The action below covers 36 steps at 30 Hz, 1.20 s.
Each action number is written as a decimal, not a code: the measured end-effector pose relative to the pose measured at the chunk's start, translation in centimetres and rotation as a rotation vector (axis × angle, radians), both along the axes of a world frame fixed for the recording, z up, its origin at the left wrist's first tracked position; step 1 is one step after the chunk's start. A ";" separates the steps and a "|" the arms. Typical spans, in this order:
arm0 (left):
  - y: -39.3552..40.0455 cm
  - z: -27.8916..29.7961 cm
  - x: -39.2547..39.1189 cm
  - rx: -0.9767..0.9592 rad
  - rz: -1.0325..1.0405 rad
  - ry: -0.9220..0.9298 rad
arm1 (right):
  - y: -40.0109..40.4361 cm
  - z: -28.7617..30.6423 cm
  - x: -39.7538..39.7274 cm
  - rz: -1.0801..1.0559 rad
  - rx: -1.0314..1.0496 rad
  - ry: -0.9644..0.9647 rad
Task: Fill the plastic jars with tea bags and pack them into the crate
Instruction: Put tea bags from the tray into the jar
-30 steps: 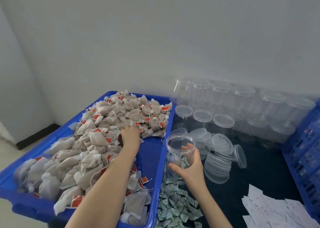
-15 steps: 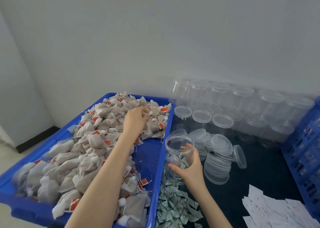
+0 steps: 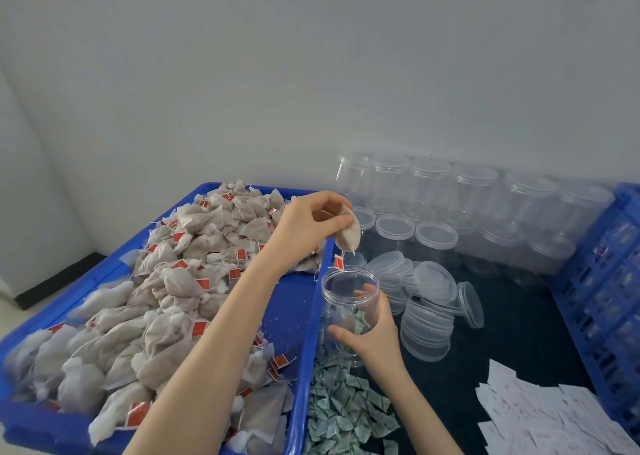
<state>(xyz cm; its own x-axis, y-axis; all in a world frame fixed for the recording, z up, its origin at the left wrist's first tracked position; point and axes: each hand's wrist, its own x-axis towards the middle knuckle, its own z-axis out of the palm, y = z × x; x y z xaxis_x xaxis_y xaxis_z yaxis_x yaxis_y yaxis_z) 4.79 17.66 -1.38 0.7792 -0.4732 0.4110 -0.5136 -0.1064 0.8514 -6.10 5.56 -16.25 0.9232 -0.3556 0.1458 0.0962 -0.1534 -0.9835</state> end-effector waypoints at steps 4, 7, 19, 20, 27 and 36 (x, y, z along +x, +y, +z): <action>-0.4 -0.1 -0.4 0.105 -0.071 -0.025 | 0.0 0.2 0.1 0.002 0.006 0.001; -0.7 -0.7 -0.7 0.297 -0.130 -0.081 | -0.1 0.4 0.1 -0.012 0.009 -0.008; -0.4 -0.5 -1.2 0.711 -0.180 -0.169 | 0.1 0.3 -1.4 -0.031 0.017 -0.036; -0.1 -0.1 -1.1 0.723 -0.151 -0.175 | 0.1 0.2 -1.6 -0.038 0.013 -0.038; 3.9 -1.5 -1.7 1.210 -0.058 -0.205 | 0.7 -0.7 -3.3 -0.026 0.025 -0.077; 7.0 -7.9 -5.1 1.548 -0.187 -0.042 | 2.5 -1.7 -5.5 -0.008 -0.032 -0.083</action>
<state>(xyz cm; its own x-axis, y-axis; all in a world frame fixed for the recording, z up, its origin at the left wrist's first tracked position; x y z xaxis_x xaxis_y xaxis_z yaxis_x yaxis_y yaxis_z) -0.32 24.62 -9.24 0.6641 -0.5259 -0.5315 -0.6388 -0.7685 -0.0377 -11.60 8.10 -17.95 0.9047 -0.3564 0.2336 0.1763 -0.1860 -0.9666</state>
